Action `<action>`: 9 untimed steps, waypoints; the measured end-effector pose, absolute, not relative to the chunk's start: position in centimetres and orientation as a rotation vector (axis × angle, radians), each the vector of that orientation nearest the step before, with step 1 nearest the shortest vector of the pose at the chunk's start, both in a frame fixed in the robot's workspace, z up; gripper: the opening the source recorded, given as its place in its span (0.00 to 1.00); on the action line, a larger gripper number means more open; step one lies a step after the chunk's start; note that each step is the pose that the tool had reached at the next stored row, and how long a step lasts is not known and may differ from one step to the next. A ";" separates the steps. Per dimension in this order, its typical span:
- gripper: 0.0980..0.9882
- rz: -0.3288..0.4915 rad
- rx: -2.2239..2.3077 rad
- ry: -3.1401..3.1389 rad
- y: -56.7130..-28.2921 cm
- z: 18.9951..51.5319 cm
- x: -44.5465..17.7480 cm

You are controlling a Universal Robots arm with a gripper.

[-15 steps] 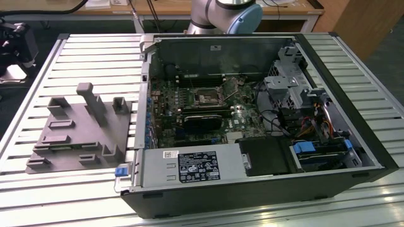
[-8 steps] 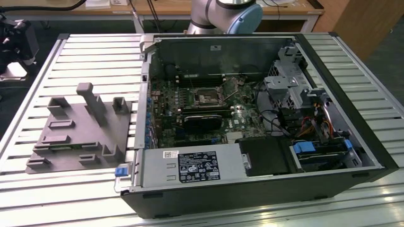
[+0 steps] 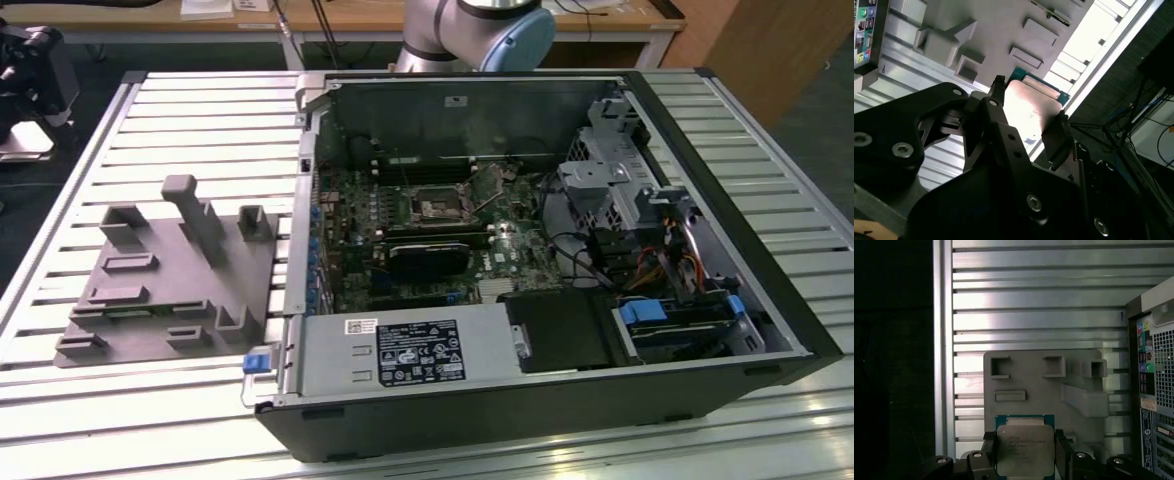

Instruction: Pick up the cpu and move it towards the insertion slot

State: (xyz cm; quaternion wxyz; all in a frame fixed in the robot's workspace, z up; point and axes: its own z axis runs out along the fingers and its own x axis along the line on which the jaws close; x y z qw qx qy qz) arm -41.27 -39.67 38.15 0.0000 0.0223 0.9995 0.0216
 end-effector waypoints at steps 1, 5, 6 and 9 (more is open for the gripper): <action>0.50 0.068 0.070 3.140 -39.7 38.2 -41.2; 0.50 0.067 0.070 3.140 -39.6 38.5 -40.9; 0.50 0.067 0.070 3.140 -39.6 38.5 -40.8; 0.50 0.067 0.070 3.140 -39.6 38.7 -40.5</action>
